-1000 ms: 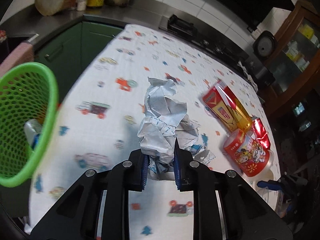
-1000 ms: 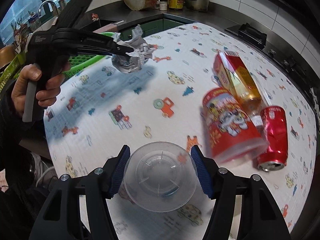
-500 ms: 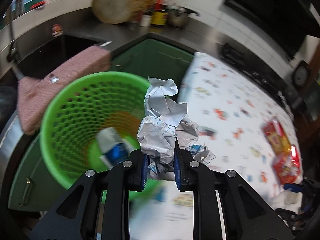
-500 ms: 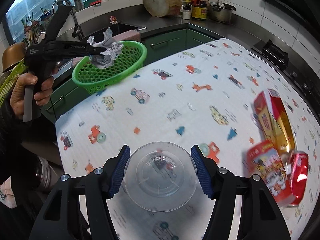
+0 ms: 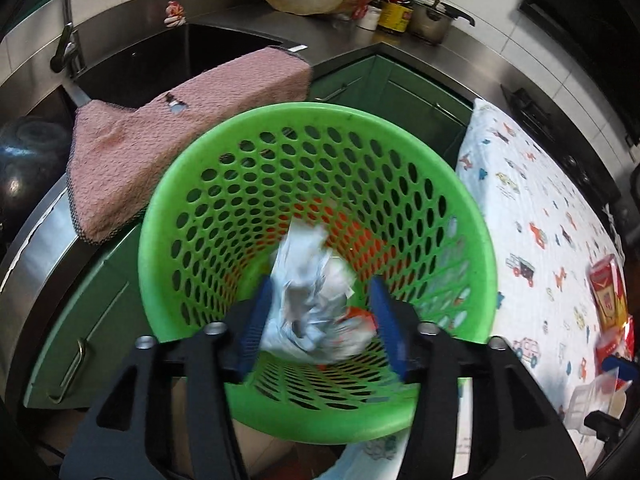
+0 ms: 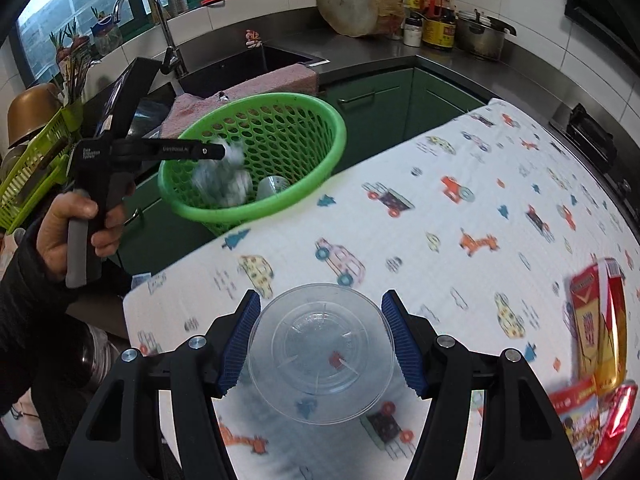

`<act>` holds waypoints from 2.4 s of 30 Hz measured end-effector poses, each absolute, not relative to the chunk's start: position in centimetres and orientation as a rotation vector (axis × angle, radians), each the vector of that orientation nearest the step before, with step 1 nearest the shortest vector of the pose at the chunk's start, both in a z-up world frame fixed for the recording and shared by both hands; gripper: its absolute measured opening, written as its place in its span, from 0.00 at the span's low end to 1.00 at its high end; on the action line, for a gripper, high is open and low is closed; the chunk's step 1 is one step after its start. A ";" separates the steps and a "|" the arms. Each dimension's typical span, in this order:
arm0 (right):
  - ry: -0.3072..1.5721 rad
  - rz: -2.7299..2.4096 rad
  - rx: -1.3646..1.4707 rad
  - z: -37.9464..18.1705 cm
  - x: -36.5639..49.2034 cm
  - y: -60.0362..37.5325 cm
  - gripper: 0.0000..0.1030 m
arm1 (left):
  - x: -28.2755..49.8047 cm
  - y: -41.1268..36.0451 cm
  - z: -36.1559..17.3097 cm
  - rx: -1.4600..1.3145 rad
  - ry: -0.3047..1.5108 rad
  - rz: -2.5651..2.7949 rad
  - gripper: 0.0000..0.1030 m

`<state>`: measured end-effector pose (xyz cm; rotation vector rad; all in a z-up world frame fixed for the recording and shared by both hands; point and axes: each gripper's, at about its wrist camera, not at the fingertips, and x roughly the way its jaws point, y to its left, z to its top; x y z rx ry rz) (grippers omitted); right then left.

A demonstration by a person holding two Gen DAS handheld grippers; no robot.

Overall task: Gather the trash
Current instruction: 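Drop the foil in the basket with left tool while right tool carries the cup, then drop the clear plastic cup into the green basket with the right tool, then move both tools back over the table toward the red snack cup and paper cup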

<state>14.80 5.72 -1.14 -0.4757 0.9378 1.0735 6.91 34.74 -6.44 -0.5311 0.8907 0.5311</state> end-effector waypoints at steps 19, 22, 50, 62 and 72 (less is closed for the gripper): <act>0.933 1.118 -0.391 -2.3 15.4 19.3 0.59 | 0.8 36.8 -4.0 -0.619 0.767 0.588 0.72; 0.936 1.112 -0.382 -2.8 15.5 20.6 0.59 | 0.2 37.3 -4.1 -0.641 0.760 0.603 0.72; 0.861 0.959 -0.265 1.4 15.1 2.2 0.73 | 3.8 29.2 -1.8 -0.571 0.767 0.457 0.78; 0.857 0.794 -0.287 1.7 14.1 -13.1 0.83 | 7.8 19.9 -0.5 -0.480 0.808 0.324 0.81; 0.899 0.683 -0.368 -0.5 14.5 -23.6 0.87 | 10.9 10.6 -0.3 -0.443 0.868 0.204 0.86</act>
